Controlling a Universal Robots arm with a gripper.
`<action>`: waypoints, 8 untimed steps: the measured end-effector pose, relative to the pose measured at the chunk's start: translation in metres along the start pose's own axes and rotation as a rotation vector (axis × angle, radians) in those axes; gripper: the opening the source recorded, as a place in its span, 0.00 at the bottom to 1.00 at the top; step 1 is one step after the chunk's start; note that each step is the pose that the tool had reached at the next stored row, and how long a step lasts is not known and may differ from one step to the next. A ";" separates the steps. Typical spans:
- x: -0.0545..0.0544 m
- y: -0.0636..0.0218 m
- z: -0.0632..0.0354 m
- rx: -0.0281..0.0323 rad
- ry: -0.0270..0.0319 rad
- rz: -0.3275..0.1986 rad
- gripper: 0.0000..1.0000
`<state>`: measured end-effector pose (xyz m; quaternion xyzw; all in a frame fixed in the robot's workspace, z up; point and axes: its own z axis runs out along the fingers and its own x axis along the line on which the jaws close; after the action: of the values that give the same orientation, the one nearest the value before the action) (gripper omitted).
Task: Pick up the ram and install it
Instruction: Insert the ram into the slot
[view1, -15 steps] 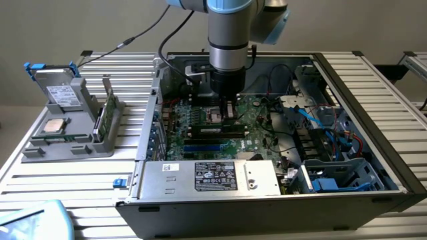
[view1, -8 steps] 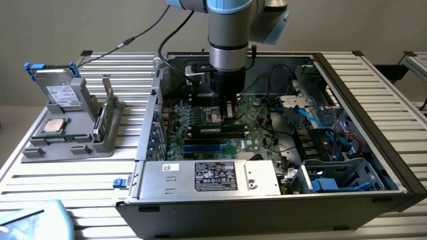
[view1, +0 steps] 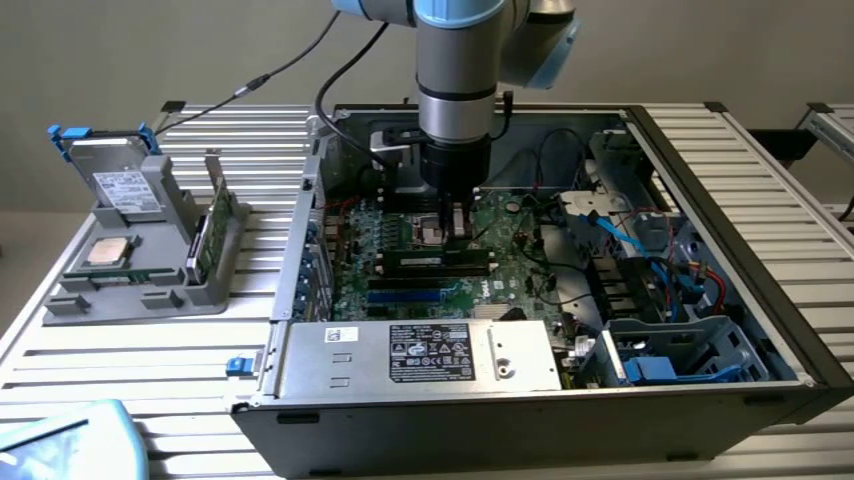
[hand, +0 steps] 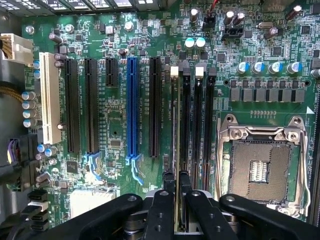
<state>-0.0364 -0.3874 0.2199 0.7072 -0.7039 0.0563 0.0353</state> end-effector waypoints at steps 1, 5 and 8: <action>0.000 0.0000 0.0001 -0.0001 0.0002 0.001 0.15; 0.000 0.0000 0.0005 -0.0003 0.0003 0.003 0.15; 0.000 0.0000 0.0013 -0.0002 0.0000 0.003 0.15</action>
<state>-0.0363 -0.3874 0.2185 0.7063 -0.7048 0.0563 0.0353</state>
